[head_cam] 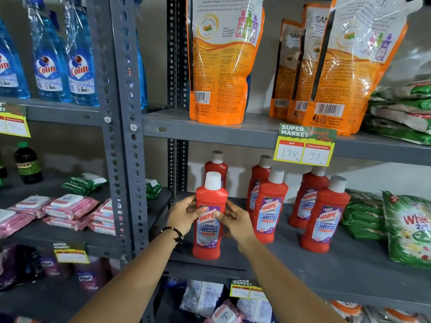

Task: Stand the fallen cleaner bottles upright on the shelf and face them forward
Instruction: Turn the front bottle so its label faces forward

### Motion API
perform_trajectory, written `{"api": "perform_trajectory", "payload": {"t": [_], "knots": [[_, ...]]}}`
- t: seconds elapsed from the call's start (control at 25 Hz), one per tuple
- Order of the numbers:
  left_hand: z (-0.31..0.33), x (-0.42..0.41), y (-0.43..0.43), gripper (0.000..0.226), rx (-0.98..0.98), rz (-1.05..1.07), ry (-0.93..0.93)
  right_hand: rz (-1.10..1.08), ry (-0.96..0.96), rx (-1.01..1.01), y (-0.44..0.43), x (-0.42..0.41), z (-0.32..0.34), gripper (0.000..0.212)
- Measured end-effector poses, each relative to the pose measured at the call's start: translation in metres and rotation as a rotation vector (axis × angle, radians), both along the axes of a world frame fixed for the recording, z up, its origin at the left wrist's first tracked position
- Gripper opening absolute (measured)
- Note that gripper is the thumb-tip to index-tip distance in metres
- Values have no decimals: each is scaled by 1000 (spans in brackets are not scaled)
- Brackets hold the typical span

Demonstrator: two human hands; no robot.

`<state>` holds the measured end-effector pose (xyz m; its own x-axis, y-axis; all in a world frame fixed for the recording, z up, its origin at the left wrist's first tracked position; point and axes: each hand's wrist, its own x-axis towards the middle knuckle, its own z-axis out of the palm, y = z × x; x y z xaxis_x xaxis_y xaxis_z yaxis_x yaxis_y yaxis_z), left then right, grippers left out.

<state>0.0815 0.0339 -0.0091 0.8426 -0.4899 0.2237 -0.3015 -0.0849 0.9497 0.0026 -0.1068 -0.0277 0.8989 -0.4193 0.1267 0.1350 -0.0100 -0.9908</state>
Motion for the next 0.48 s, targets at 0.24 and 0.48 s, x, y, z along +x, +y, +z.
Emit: {"api": "perform_trajectory", "payload": {"t": [0.24, 0.48], "knots": [[2, 0, 1, 41, 26, -16, -21, -37, 5, -3, 1, 6, -7, 42], [-1, 0, 7, 47, 24, -18, -43, -45, -4, -22, 1, 7, -13, 38]]}}
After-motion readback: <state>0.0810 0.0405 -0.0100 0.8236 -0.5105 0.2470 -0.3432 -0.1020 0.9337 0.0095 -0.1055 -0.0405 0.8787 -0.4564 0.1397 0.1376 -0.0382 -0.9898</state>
